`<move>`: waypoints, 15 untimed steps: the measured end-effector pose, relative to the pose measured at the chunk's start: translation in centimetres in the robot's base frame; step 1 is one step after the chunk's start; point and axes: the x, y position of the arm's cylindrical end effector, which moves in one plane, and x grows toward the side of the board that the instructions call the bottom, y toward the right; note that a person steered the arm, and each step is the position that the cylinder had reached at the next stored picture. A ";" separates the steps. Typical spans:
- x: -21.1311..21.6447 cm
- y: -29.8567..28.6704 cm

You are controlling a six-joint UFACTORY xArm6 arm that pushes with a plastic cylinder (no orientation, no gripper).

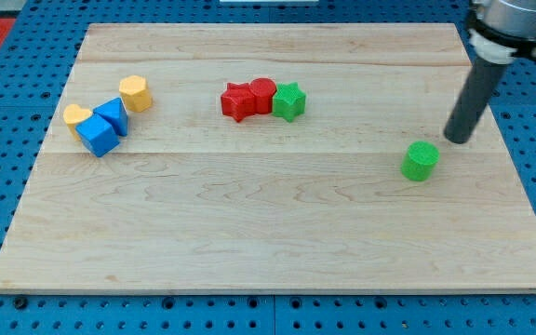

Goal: Place the green circle below the red star

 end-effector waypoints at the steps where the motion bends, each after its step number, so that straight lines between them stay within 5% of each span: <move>1: 5.7 -4.4; 2: 3.4 -11.2; 5: -3.1 -7.5; 6: -3.5 -16.0; 8: 2.3 -5.2; 11: 0.4 -23.7; 12: 3.8 -21.3; 13: 2.4 -25.6; 15: -1.3 -24.6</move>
